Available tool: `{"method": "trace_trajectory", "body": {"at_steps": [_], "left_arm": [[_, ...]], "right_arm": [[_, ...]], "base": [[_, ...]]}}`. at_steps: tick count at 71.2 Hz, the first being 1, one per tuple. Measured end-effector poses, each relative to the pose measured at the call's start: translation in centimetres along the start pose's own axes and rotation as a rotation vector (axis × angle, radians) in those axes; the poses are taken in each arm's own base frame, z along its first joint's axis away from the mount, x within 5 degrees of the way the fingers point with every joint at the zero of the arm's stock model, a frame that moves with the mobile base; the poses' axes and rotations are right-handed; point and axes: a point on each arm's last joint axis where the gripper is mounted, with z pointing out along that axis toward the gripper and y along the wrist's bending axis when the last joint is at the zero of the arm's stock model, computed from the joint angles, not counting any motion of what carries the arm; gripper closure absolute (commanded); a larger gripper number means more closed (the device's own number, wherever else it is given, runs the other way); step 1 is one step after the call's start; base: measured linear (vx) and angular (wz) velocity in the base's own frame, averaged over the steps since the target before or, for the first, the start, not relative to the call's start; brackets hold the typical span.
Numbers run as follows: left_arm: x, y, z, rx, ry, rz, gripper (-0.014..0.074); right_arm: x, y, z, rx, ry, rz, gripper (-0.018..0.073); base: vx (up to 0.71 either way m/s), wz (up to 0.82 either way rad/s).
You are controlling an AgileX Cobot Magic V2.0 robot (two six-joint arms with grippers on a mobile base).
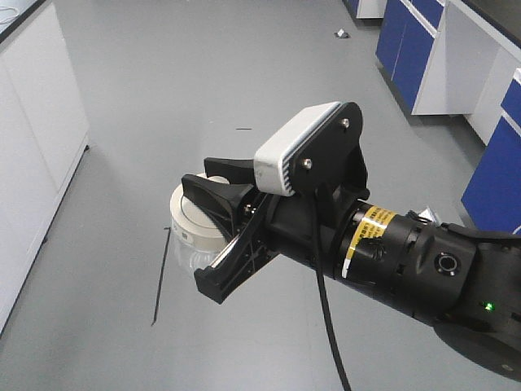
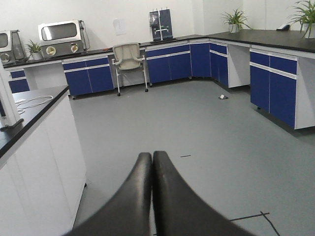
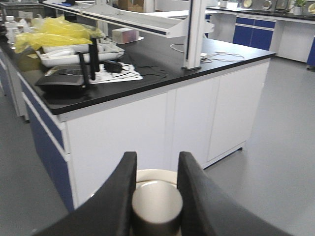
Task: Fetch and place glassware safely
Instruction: 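Hold the jar in the right gripper while the base turns away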
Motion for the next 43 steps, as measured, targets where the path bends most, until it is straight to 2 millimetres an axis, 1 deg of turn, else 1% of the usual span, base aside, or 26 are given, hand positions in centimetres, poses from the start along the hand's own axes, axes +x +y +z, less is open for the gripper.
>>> {"method": "trace_trajectory", "body": {"at_steps": [22,43], "left_arm": [[0.0,0.0,0.0,0.0,0.0,0.0,0.0603],[0.0,0.0,0.0,0.0,0.0,0.0,0.0603]], "right_arm": [[0.0,0.0,0.0,0.0,0.0,0.0,0.0563],[0.0,0.0,0.0,0.0,0.0,0.0,0.0563]], "base": [[0.37,-0.09],[0.39,0.04]]}}
